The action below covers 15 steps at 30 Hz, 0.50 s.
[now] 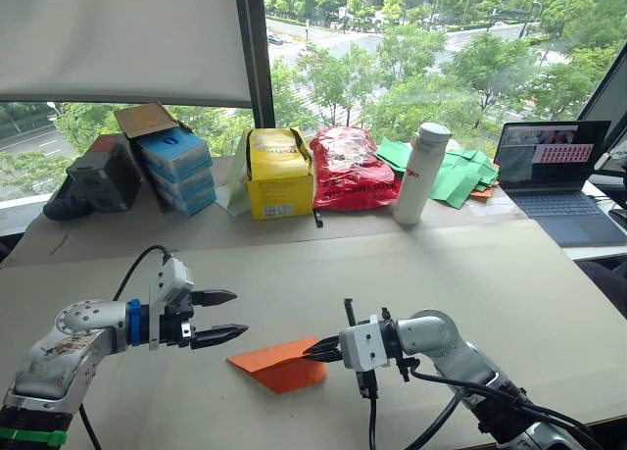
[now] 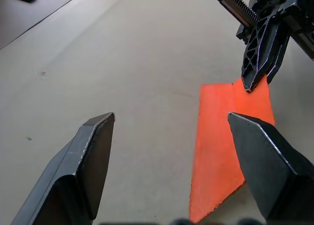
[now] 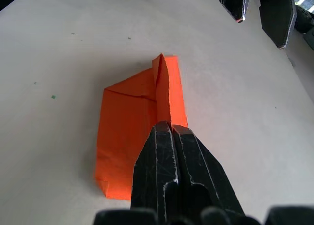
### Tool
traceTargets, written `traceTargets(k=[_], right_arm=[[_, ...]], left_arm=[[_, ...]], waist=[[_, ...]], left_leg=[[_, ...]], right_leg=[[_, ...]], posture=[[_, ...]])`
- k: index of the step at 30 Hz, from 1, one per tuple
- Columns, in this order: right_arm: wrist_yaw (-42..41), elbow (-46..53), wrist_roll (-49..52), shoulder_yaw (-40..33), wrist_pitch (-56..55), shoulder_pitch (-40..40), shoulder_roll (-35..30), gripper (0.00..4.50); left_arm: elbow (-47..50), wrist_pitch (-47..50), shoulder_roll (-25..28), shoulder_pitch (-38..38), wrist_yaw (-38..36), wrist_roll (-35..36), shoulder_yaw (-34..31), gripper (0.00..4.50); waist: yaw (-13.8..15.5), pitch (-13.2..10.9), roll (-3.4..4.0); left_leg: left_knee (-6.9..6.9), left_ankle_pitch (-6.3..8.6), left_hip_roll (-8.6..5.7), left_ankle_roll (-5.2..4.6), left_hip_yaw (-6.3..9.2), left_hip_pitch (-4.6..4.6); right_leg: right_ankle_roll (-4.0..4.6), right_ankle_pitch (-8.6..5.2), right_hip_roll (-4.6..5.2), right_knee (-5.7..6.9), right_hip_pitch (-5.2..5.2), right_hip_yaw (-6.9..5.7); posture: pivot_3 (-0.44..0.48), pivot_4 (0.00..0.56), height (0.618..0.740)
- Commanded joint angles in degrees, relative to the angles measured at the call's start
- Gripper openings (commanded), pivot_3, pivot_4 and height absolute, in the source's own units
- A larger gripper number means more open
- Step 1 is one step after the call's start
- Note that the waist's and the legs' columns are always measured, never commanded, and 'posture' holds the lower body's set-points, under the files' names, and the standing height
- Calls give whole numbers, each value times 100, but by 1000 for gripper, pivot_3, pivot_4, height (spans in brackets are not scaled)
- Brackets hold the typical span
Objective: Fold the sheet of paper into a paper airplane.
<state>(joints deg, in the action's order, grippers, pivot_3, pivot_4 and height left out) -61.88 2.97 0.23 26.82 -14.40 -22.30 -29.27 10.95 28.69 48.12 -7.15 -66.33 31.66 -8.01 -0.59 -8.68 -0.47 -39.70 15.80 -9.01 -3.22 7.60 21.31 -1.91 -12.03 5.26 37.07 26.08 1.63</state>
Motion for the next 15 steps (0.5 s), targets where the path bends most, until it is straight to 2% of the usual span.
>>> traceTargets(k=[1, 7, 8, 9, 10, 11, 12, 13, 15], right_arm=[[-45, 273, 139, -37, 269, 12, 29, 42], [-19, 477, 147, -60, 688, 117, 43, 42], [-5, 539, 155, -70, 762, 145, 37, 620], [6, 608, 174, -83, 866, 176, 31, 947], [27, 667, 190, -100, 937, 203, 32, 1022], [50, 725, 204, -118, 1014, 228, 37, 1624], [79, 847, 231, -135, 1166, 279, 33, 1907], [98, 938, 247, -145, 1277, 315, 28, 2302], [146, 1144, 255, -167, 1461, 392, 3, 2940]], left_arm=[[244, 48, 83, 40, 43, 119, -188, 3883], [251, 87, 68, 103, 63, 158, -211, 3883], [251, 111, 62, 109, 62, 183, -217, 3883], [250, 136, 55, 112, 57, 211, -221, 3883], [249, 154, 48, 113, 50, 234, -221, 3883], [246, 173, 38, 110, 50, 255, -220, 3883], [258, 222, 26, 113, 13, 327, -226, 3883], [267, 258, 20, 115, -12, 381, -231, 3346], [302, 355, 22, 125, -48, 506, -237, 2779]], waist=[[1, 0, 0], [-1, 0, 0], [0, 0, 0], [0, 0, 0], [0, 0, 0], [1, 0, 0], [2, 0, 0], [2, 0, 0], [2, 0, 0]], left_leg=[[1, 0, 1, 1, -1, 0], [1, 5, 8, 5, -5, -1], [1, 6, 8, 4, -6, -1], [1, 6, 8, 4, -6, -1], [1, 7, 8, 3, -7, -1], [1, 7, 8, 3, -8, -1], [1, 8, 9, 2, -9, -2], [1, 9, 10, 2, -9, -2], [1, 10, 10, 3, -9, -2]], right_leg=[[0, 0, -1, 0, 1, 2], [1, 0, -2, 0, 2, 12], [1, 0, -1, 0, 2, 14], [1, 0, -1, 0, 2, 15], [1, 1, -1, 1, 2, 15], [1, 0, -2, 0, 3, 17], [1, 0, -3, 0, 3, 17], [1, 0, -3, 0, 3, 18], [1, 0, -2, 1, 3, 19]], posture=[[0, 150, 738], [0, 150, 738], [0, 150, 738], [0, 150, 738], [0, 150, 738], [0, 150, 738], [0, 150, 738], [0, 150, 738], [0, 150, 738]])
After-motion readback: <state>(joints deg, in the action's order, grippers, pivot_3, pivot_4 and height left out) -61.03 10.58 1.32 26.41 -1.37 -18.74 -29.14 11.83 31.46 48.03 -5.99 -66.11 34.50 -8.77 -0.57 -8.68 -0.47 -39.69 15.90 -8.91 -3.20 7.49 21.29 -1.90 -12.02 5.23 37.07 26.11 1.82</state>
